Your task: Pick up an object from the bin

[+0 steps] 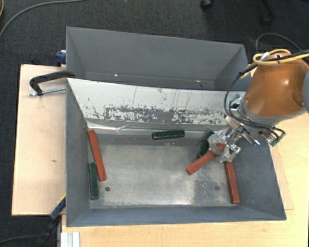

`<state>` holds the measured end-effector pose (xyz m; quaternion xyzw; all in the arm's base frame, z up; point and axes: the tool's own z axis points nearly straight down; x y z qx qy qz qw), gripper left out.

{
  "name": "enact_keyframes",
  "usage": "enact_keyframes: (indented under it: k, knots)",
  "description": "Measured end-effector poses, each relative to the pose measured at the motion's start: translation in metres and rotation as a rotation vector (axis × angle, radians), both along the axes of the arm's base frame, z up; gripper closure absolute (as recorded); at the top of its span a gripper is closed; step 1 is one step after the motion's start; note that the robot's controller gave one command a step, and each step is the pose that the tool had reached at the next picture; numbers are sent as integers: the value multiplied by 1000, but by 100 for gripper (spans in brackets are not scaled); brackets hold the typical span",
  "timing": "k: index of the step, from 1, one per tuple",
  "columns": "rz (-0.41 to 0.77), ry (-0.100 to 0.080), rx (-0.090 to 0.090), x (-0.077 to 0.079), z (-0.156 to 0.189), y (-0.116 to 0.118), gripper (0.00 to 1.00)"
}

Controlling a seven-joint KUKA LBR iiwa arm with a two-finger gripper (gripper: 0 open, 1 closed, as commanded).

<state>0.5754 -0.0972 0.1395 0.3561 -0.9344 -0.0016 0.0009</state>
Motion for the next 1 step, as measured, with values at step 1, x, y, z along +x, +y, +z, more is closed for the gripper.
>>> enact_keyframes:
  k: [1]
  knots:
    - [34, -18, -5, -33, 171, -14, 100]
